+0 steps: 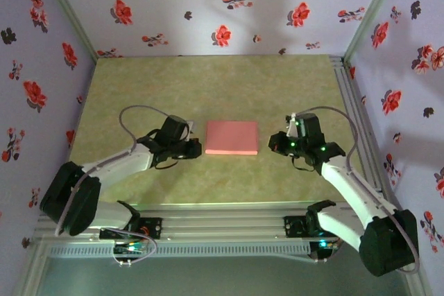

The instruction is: Fold the paper box

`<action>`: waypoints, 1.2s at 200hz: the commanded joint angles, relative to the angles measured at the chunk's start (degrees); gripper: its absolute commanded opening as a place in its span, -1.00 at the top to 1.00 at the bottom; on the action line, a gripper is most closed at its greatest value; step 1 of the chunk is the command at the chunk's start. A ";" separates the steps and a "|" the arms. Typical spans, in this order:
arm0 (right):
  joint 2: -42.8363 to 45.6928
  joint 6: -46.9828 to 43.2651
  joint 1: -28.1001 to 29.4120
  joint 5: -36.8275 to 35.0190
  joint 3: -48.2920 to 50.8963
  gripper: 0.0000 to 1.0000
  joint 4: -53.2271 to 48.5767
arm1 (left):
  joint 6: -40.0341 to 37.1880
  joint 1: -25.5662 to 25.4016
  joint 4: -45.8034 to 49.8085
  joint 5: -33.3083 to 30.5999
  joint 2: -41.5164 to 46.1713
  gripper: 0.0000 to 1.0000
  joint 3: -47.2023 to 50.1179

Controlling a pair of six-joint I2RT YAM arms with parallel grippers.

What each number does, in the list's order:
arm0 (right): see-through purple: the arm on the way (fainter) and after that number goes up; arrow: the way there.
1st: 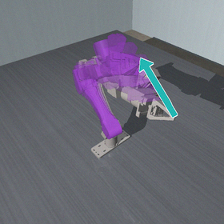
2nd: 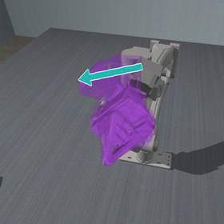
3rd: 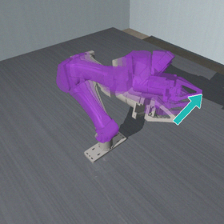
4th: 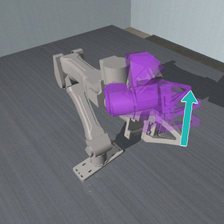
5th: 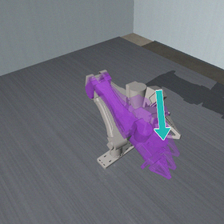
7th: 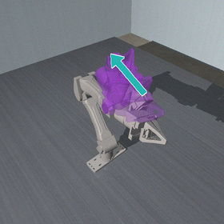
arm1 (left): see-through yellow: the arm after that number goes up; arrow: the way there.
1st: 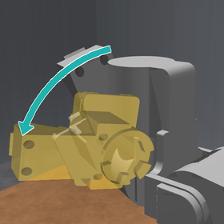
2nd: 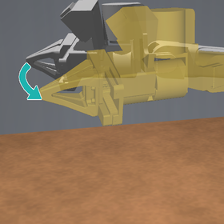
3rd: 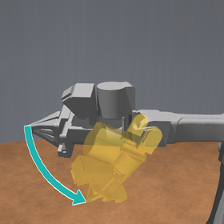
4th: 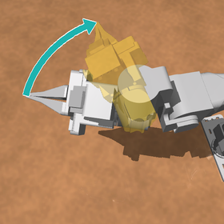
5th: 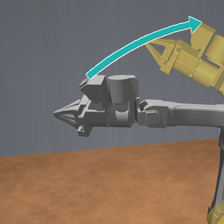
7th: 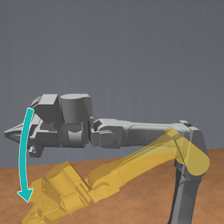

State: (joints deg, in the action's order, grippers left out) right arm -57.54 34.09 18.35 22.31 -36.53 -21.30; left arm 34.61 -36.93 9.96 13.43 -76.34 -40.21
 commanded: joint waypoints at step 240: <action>-7.84 -17.12 -4.81 -42.38 -8.06 -0.98 15.21 | -28.44 29.91 -25.78 -30.06 9.05 -1.00 9.49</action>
State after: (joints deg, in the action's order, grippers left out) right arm -69.04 18.81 14.17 -9.85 -50.19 -14.17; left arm 11.79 -9.30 -3.77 -10.68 -67.55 -36.77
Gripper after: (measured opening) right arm 0.993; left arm 0.997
